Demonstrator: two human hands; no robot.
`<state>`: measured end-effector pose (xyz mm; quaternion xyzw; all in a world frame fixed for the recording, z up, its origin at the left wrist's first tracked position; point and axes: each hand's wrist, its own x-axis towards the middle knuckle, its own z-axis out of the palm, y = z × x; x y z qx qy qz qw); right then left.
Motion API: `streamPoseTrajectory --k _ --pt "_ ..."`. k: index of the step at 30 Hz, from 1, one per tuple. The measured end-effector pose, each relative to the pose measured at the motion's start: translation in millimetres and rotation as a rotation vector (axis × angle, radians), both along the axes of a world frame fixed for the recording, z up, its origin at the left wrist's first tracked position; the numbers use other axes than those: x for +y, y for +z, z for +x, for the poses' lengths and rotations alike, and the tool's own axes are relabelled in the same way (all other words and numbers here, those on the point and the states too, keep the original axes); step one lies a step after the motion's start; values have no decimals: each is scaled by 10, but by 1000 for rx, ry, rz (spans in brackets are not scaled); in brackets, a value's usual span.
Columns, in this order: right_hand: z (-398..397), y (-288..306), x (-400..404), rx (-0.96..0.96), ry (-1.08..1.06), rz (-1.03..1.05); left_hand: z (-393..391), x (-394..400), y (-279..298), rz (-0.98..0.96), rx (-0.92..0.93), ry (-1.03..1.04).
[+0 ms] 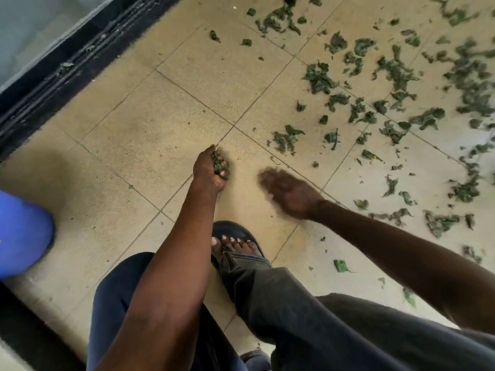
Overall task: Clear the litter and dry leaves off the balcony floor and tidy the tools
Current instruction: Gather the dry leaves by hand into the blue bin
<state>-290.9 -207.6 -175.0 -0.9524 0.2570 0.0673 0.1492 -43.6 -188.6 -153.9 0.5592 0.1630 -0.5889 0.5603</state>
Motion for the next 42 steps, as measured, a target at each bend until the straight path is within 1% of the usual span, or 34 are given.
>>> streamPoseTrajectory --k 2,3,4,5,7,9,10,12,13,17,19,22,24,26,29,31,32,33,34,35,37,38,39,40,42 --pt "25 -48 206 42 211 42 -179 -94 -1 -7 14 -61" --pt "25 -76 228 58 260 34 -279 -135 -3 -15 27 -87" --pt "18 -89 197 72 246 11 -367 -166 -6 -27 38 -107" --pt "12 -98 132 77 159 -4 -435 -184 -9 -37 44 -127" --pt "-93 -66 -42 83 -163 3 -607 -238 11 -43 45 -196" --pt "-185 9 -244 100 -379 20 -685 -270 26 -45 45 -216" --pt "-298 46 -294 90 -443 26 -767 -293 32 -50 43 -238" --pt "-533 126 -247 30 -459 33 -943 -338 42 -52 51 -286" --pt "-668 135 -129 3 -399 31 -1040 -348 41 -55 57 -317" --pt "-1283 59 694 27 48 46 -1376 -379 0 -66 79 -412" --pt "-1619 -3 1031 20 194 30 -1509 -387 -26 -61 86 -448" --pt "-2017 -83 1280 84 259 26 -1695 -406 -32 -51 90 -506" --pt "-2064 -109 1225 145 259 34 -1801 -419 -19 -44 85 -532" --pt "-1977 -84 1018 193 154 30 -1912 -433 0 -47 73 -570" --pt "-1715 37 569 221 -174 -25 -2050 -439 54 -52 49 -625" --pt "-1587 128 355 199 -413 -41 -2121 -433 104 -48 32 -662" --pt "-1524 161 342 174 -481 -34 -2146 -428 134 -47 20 -679" --pt "-1449 163 401 137 -472 -19 -2162 -425 163 -46 4 -697" --pt "-1380 128 538 96 -380 -8 -2171 -418 183 -42 -8 -711" --pt "-1335 84 739 63 -226 -2 -2172 -410 206 -36 -19 -723" --pt "-1349 -12 1168 57 108 6 -2161 -388 236 -11 -35 -734" --pt "-1380 -67 1325 60 201 21 -2151 -370 250 3 -46 -743" --pt "-1406 -123 1404 68 224 33 -2143 -356 260 14 -58 -754" --pt "-1405 -139 1405 82 192 51 -2143 -340 274 23 -69 -765" --pt "-1363 -106 1257 107 44 89 -2153 -303 303 38 -79 -784"
